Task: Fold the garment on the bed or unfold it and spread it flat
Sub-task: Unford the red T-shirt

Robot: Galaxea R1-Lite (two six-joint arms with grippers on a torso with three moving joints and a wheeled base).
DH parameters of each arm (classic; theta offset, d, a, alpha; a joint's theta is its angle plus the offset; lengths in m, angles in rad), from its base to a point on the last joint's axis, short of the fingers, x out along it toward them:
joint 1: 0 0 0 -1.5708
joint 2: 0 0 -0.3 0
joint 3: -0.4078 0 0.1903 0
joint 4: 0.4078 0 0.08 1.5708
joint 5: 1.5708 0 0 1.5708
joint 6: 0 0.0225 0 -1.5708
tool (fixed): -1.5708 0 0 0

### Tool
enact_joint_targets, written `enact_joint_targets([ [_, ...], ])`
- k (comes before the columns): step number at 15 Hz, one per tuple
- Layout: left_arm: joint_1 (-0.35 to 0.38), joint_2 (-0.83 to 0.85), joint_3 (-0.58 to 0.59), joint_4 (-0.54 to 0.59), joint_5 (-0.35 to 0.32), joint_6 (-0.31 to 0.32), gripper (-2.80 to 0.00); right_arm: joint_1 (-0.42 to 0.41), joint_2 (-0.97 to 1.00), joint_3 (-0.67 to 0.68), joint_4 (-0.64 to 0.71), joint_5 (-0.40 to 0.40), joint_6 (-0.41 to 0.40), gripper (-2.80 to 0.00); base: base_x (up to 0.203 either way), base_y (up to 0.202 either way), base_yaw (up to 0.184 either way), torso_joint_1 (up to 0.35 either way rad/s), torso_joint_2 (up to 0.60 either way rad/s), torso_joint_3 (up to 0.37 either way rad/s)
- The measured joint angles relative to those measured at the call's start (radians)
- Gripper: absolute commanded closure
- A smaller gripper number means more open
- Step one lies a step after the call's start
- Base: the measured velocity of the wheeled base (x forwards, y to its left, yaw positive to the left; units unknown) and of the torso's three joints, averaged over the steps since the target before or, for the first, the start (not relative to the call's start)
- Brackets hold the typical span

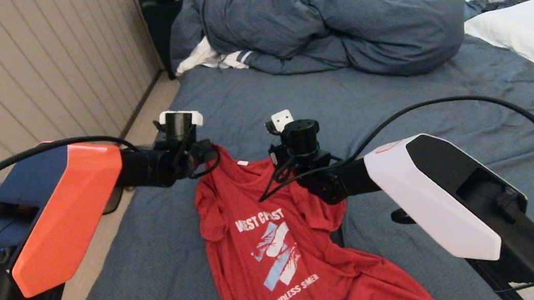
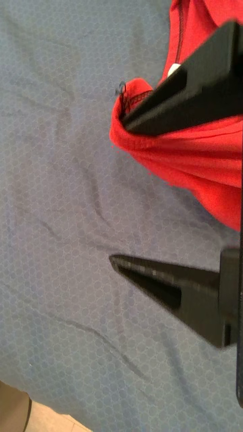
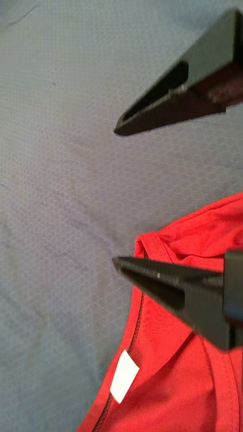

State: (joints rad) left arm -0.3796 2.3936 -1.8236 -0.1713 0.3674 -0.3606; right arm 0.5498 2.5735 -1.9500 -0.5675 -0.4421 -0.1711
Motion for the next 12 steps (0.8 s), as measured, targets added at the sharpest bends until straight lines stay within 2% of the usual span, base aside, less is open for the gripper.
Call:
enact_joint_targets([
  [1,0.000,0.000,0.000,0.000,0.000,0.001,-2.80,-0.001,-0.009,0.004,0.002,0.000,0.000,-2.80,0.000,0.000,0.000,0.000,0.00,0.000],
  [2,0.000,0.001,0.003,0.003,0.000,0.010,0.00,-0.004,-0.019,0.007,0.002,0.000,-0.001,-2.80,0.000,0.000,0.000,0.000,0.00,0.000],
  [8,0.001,0.002,0.025,0.014,0.001,0.072,0.00,-0.010,-0.039,0.025,-0.004,0.000,0.000,-2.80,0.000,0.000,0.000,0.000,0.00,0.000],
  [12,0.001,-0.015,0.069,0.019,-0.002,0.085,0.00,-0.013,-0.055,0.048,-0.003,0.000,0.000,-2.80,0.000,0.000,0.000,0.000,0.00,0.000],
])
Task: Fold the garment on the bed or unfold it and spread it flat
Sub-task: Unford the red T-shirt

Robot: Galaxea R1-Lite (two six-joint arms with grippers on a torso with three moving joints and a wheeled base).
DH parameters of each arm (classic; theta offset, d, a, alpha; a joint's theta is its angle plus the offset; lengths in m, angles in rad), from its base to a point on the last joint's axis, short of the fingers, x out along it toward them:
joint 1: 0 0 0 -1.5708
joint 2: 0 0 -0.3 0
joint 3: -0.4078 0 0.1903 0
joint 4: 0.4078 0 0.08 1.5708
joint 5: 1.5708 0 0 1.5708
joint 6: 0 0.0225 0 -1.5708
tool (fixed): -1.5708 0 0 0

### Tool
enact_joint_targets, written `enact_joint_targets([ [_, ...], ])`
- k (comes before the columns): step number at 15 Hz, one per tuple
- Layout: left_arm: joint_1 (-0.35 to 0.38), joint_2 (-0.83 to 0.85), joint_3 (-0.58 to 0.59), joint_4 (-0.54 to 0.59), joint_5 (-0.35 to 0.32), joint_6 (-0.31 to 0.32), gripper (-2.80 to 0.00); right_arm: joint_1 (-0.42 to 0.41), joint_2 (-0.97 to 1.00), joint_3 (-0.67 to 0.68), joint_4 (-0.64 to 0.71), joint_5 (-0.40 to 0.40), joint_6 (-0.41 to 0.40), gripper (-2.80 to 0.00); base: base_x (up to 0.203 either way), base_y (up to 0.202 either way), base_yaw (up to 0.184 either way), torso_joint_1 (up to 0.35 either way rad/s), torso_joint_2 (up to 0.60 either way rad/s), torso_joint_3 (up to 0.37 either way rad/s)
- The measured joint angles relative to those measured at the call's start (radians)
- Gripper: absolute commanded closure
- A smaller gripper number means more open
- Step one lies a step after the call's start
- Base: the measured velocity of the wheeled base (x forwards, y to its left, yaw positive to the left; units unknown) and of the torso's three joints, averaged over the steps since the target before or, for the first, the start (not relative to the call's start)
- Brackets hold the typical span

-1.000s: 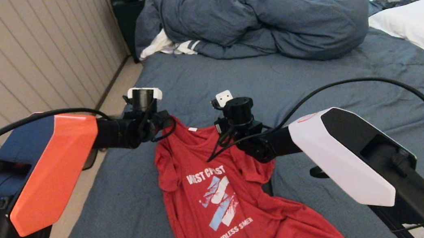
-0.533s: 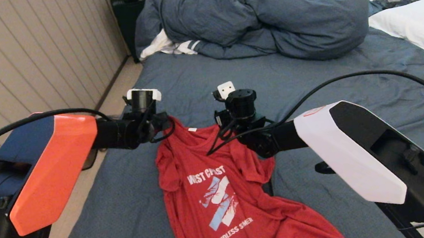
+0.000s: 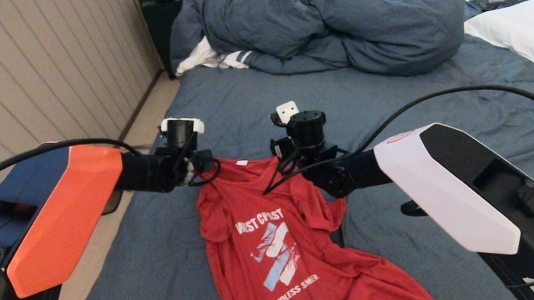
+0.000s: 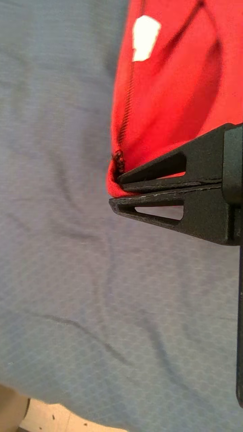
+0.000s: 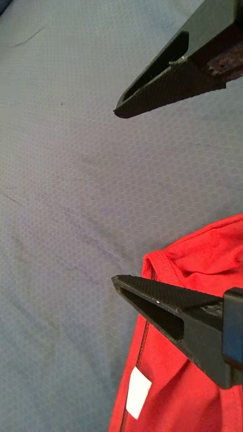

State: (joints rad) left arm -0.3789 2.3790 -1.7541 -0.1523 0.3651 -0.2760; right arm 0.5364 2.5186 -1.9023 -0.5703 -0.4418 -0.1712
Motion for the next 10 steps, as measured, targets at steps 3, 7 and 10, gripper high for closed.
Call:
enact_joint_targets([
  [3,-0.001,-0.011,0.016,-0.006,-0.001,0.005,0.00,-0.003,-0.011,0.011,0.000,0.001,0.001,-2.80,0.000,0.000,0.000,0.000,0.00,0.000],
  [7,-0.001,-0.008,0.012,-0.009,-0.001,0.003,-2.80,-0.004,-0.016,0.014,-0.001,0.001,0.001,-2.80,0.000,0.000,0.000,0.000,0.00,0.000],
  [10,-0.001,-0.009,0.006,-0.010,-0.002,-0.001,-2.80,-0.006,-0.016,0.014,-0.002,0.000,0.002,-2.80,0.000,0.000,0.000,0.000,0.00,0.000],
])
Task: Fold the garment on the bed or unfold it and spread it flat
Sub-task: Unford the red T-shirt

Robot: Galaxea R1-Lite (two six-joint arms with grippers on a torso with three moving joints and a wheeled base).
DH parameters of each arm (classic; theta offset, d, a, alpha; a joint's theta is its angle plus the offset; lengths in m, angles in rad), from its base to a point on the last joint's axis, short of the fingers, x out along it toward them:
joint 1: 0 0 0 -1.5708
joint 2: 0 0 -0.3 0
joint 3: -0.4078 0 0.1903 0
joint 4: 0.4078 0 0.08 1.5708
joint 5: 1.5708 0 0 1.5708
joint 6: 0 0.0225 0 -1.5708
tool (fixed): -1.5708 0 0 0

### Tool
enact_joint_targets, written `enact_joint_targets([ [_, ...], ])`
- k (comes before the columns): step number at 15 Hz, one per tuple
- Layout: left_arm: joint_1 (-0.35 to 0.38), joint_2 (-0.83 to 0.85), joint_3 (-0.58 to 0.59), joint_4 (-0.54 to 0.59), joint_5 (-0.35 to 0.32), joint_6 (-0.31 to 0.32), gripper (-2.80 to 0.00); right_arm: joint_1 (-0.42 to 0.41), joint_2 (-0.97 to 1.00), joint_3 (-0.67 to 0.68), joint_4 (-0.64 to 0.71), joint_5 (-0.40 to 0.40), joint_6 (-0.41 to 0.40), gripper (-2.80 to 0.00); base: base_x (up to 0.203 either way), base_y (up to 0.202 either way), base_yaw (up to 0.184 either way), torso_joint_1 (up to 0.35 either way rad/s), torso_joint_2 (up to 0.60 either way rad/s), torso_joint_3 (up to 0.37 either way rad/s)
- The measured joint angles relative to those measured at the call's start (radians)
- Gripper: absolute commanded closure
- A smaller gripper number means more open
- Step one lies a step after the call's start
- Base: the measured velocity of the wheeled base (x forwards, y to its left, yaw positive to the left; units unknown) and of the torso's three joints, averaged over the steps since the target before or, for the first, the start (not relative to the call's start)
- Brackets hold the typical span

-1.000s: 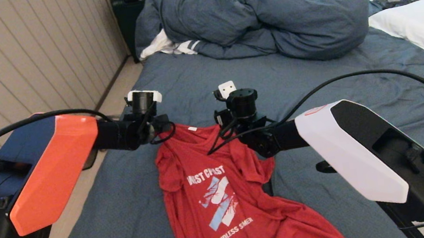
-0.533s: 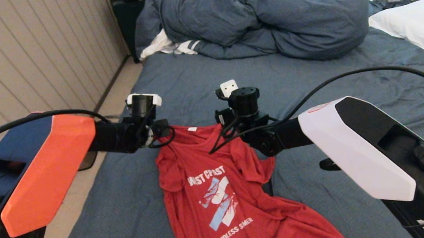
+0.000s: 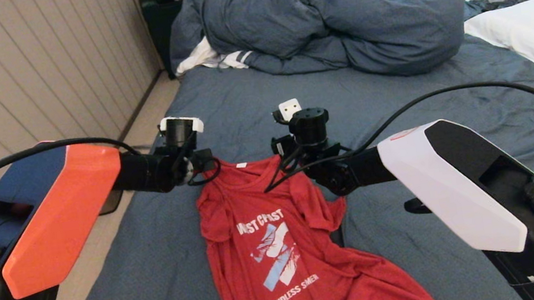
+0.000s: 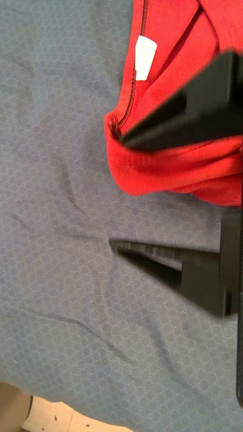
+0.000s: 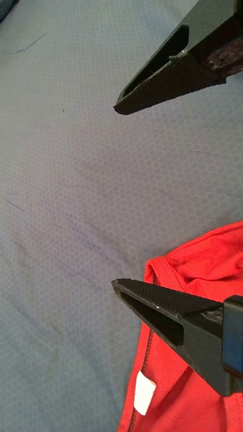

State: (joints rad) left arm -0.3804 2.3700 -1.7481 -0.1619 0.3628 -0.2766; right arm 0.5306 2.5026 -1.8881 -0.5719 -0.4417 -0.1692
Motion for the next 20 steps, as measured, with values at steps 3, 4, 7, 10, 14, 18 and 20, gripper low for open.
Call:
enact_joint_targets([
  [3,-0.001,-0.025,0.022,0.001,-0.003,-0.003,-2.80,0.000,-0.001,0.000,0.000,0.000,0.001,-2.80,0.000,0.000,0.000,0.000,0.00,0.000],
  [4,-0.003,-0.037,0.035,0.002,-0.004,-0.003,-2.80,0.000,-0.002,0.000,0.000,0.000,0.002,-2.80,0.000,0.000,0.000,0.000,0.00,0.000],
  [7,-0.004,-0.052,0.068,0.035,-0.059,0.035,-2.80,0.002,-0.004,0.000,-0.013,-0.004,0.002,-2.80,0.000,0.000,0.000,0.000,0.00,0.000],
  [10,-0.005,-0.058,0.084,0.110,-0.185,0.064,-2.80,0.000,-0.004,0.018,-0.040,-0.004,0.000,-2.80,0.000,0.000,0.000,0.000,0.00,0.000],
  [14,0.011,-0.079,0.062,0.132,-0.224,0.033,0.00,-0.007,-0.013,0.046,-0.044,-0.001,0.003,-2.80,0.000,0.000,0.000,0.000,0.00,0.000],
  [18,-0.004,-0.235,0.153,0.207,-0.341,-0.047,0.00,-0.017,-0.053,0.106,-0.036,0.000,0.025,-2.80,0.000,0.000,0.000,0.000,0.00,0.000],
  [20,-0.015,-0.327,0.209,0.274,-0.382,-0.121,0.00,-0.021,-0.095,0.165,-0.030,0.002,0.032,-2.80,0.000,0.000,0.000,0.000,0.00,0.000],
])
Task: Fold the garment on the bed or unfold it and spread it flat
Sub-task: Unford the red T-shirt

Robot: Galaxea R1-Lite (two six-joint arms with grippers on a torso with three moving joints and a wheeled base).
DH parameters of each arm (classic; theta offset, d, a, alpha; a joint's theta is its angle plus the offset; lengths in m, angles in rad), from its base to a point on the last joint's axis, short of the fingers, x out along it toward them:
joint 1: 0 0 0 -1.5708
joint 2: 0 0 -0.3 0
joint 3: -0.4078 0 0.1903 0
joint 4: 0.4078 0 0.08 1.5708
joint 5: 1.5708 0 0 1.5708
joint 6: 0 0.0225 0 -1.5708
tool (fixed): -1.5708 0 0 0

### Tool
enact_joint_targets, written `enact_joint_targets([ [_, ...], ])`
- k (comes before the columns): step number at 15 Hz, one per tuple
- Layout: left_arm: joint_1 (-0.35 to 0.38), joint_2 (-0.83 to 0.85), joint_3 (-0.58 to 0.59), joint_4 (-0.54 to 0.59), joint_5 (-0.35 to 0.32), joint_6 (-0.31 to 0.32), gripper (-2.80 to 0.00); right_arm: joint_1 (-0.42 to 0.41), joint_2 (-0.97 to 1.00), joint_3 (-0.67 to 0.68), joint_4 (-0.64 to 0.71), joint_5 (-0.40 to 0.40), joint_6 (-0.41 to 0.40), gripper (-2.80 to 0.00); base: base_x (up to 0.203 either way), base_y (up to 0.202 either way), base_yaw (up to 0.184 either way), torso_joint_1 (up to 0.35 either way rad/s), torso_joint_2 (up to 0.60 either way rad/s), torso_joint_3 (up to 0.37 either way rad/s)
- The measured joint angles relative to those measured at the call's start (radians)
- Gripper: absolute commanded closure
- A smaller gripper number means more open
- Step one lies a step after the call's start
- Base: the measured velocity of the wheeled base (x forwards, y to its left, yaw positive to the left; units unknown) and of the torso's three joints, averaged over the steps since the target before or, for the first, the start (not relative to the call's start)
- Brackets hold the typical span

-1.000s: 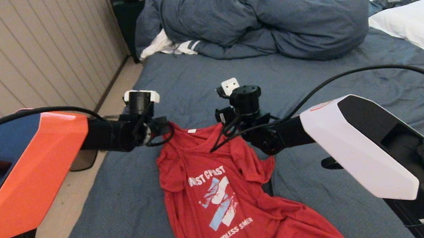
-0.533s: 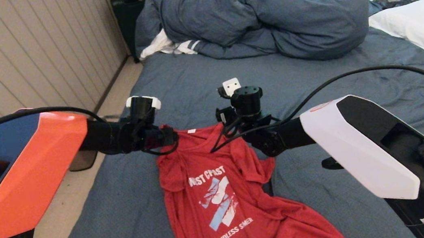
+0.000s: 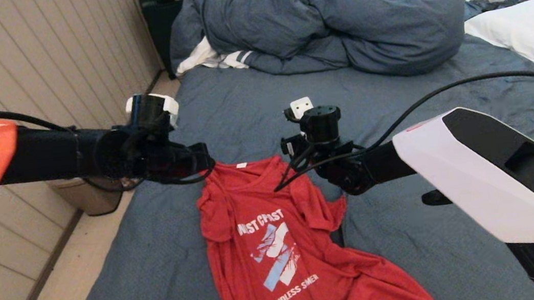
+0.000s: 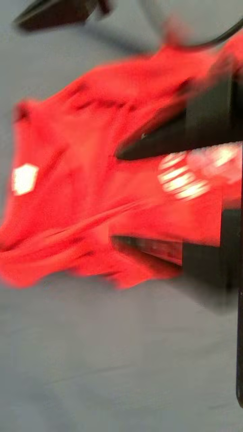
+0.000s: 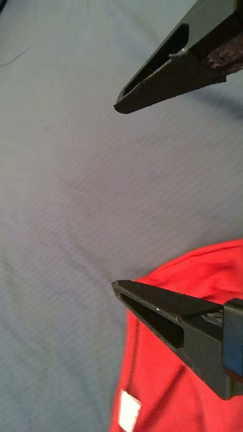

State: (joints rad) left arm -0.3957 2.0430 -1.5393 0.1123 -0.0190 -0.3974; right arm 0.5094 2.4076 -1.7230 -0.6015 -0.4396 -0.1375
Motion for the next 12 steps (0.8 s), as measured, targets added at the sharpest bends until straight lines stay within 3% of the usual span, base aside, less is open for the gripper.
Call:
enact_joint_targets([
  [3,-0.005,-0.125,0.212,-0.017,-0.057,-0.034,0.00,-0.002,-0.096,0.095,0.108,0.014,0.076,-2.80,0.000,0.000,0.000,0.000,0.00,0.000],
  [6,-0.011,-0.236,0.472,-0.161,-0.153,-0.100,0.00,0.003,-0.199,0.139,0.421,0.126,0.270,-2.80,0.000,0.000,0.000,0.000,0.00,0.000],
  [8,-0.014,-0.276,0.538,-0.210,-0.175,-0.138,0.00,0.014,-0.257,0.153,0.620,0.208,0.363,-2.80,0.000,0.000,0.000,0.000,0.00,0.000],
  [12,-0.013,-0.296,0.600,-0.224,-0.180,-0.140,0.00,0.064,-0.316,0.187,0.794,0.218,0.367,-2.80,0.000,0.000,0.000,0.000,0.00,0.000],
])
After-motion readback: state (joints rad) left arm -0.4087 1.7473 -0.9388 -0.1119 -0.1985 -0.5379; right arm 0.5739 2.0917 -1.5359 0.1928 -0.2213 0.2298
